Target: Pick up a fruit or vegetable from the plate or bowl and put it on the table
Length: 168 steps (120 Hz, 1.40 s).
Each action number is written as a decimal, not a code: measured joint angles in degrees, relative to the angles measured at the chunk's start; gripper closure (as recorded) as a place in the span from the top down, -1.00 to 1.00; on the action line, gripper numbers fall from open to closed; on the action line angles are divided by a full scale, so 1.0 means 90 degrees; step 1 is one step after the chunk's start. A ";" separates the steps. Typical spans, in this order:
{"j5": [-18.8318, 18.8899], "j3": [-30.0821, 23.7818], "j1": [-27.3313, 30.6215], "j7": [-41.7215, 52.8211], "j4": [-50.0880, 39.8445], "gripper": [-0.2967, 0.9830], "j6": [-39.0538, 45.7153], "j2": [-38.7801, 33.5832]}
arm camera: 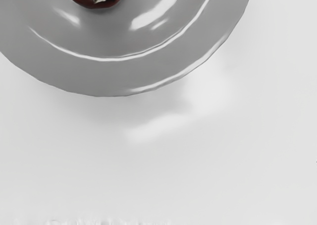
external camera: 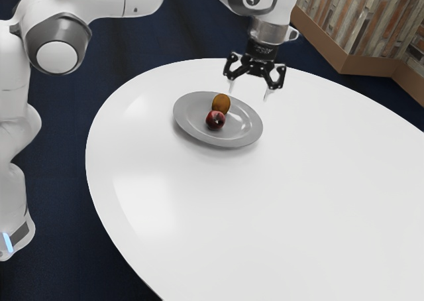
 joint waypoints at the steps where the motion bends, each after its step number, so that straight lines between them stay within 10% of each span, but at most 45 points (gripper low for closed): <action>1: -0.0004 0.0002 0.0000 -0.0111 0.0000 0.54 -0.0004 0.0000; 49: -0.0059 0.0021 0.0169 -0.3554 0.0033 0.54 -0.0043 -0.0039; 92: -0.0554 0.0069 0.1573 0.0478 0.0036 0.54 0.0565 0.0939; 142: -0.0920 0.0760 0.1877 0.3826 -0.1581 0.54 0.1616 0.0271; 168: -0.0963 -0.1208 0.3849 0.5099 -0.0975 0.54 0.2114 0.0889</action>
